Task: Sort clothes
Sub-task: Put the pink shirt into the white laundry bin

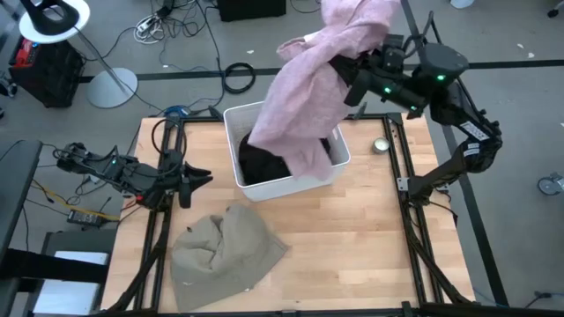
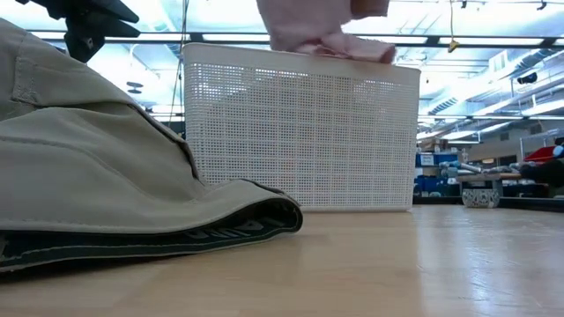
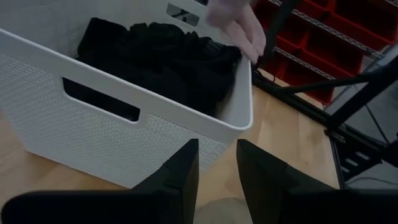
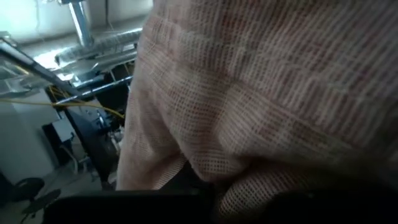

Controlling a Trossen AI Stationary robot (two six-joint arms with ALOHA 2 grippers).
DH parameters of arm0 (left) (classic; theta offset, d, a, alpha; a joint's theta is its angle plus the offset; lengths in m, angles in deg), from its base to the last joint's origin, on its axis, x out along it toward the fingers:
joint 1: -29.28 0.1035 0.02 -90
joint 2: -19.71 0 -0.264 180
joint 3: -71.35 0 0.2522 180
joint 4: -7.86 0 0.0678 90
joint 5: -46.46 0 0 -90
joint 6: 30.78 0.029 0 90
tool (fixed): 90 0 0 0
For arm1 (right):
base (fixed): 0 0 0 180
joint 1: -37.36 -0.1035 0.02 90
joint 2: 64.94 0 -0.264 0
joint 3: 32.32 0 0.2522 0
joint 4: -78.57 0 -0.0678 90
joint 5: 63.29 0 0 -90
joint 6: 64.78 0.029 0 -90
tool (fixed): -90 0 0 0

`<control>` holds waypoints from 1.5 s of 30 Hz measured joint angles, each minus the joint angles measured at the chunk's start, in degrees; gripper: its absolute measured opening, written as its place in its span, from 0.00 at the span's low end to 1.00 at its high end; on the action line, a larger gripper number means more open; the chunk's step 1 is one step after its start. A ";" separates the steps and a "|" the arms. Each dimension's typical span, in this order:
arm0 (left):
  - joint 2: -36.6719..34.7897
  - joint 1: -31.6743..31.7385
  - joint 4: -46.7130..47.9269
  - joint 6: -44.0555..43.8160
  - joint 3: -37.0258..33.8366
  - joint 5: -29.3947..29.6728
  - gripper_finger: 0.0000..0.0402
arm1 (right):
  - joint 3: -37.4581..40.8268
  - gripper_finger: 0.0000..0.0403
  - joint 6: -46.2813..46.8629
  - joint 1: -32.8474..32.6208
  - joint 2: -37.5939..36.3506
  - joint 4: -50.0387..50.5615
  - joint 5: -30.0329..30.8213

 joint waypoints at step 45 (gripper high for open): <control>0.01 0.00 1.88 -0.11 0.00 3.05 0.28 | 0.01 0.18 10.97 14.03 46.04 31.81 -35.89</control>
